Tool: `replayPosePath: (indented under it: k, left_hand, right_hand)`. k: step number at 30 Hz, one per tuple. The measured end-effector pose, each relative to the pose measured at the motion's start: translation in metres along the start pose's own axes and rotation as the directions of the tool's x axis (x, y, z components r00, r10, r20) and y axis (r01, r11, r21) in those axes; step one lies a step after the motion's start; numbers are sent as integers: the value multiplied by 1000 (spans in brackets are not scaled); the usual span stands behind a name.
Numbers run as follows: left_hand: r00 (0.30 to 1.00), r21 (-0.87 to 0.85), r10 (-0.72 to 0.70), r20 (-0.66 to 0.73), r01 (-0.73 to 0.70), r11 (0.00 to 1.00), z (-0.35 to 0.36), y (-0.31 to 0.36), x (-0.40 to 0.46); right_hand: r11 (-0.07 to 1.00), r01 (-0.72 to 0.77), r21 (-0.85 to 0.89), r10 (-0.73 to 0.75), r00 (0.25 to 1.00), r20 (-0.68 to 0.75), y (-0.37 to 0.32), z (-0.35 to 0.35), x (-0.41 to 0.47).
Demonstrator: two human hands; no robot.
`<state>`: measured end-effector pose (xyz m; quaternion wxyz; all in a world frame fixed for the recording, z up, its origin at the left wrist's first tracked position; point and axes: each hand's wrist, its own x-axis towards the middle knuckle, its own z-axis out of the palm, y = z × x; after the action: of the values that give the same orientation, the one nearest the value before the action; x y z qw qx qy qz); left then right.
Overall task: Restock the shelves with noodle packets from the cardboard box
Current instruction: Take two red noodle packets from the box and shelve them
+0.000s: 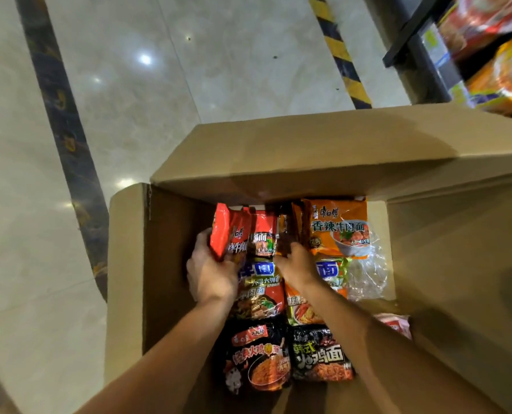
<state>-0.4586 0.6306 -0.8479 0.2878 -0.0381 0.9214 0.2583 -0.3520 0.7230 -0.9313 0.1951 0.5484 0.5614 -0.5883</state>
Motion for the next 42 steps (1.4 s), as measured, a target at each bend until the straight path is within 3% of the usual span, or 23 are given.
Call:
replayPosePath:
  k: [4,10,17,26,31,36,42]
  left_hand:
    - [999,-40,37,-14,-38,998,-1,-5,4]
    - [994,-147,36,-100,-50,988,9,-12,8]
    - [991,-174,26,-131,-49,984,13,-21,7]
    - [996,-210,47,-76,-62,976,-4,-14,-6]
    - [996,-230,86,11,-82,970,-30,6,-23]
    - [978,-197,191,78,-173,965,-77,40,-63]
    - [928,-229,298,224,-247,942,-152,107,-141]
  right_hand:
    - [990,-105,96,99,993,60,-23,3,23]
    - [970,-114,213,80,983,165,-16,21,52]
    - [971,-219,99,221,975,-13,-12,55,82]
    - [996,32,-78,-42,990,-132,-9,45,53]
    - [955,178,-238,-240,934,-266,-21,6,-1]
    - [895,304,-325,-387,892,-233,-43,-61,-73]
    - [897,372,-237,-417,892,-177,-75,-159,-196]
